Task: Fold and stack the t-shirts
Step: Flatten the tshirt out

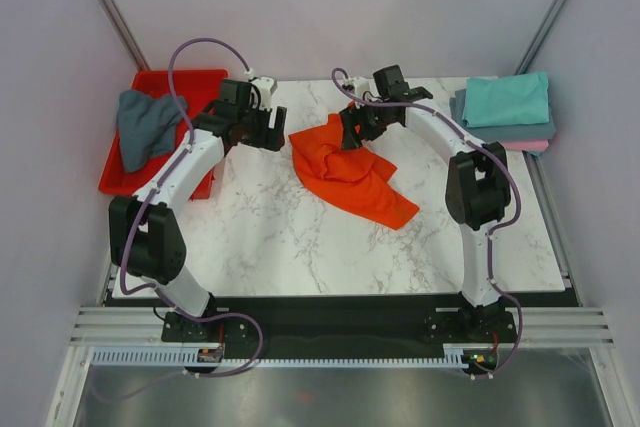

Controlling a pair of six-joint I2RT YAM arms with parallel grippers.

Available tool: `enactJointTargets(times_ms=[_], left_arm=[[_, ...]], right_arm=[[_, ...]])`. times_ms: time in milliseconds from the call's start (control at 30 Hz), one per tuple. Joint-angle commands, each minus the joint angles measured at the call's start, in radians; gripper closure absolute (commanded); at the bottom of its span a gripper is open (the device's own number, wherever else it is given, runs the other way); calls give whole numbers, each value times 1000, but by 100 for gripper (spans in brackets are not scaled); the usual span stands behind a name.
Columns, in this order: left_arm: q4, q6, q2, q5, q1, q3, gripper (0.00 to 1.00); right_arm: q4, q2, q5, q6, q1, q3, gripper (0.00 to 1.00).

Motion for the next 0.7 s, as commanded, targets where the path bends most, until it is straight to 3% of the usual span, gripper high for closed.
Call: enactJointTargets(times_ms=[0,167,400,667], left_arm=[[29,-23,-30,33,-2,12,14],[36,-23,-27,36,-4,6,15],[46,-49,-16,21,-4,16,15],[47,-61,11,29,-4,62,15]], right_arm=[[-4,18,-22,-113,14,39,21],[-1,23,-48,-225,54,84,23],[-44,41,-235,-146,102,148,26],[-83,64,-211,-158,143,82,27]])
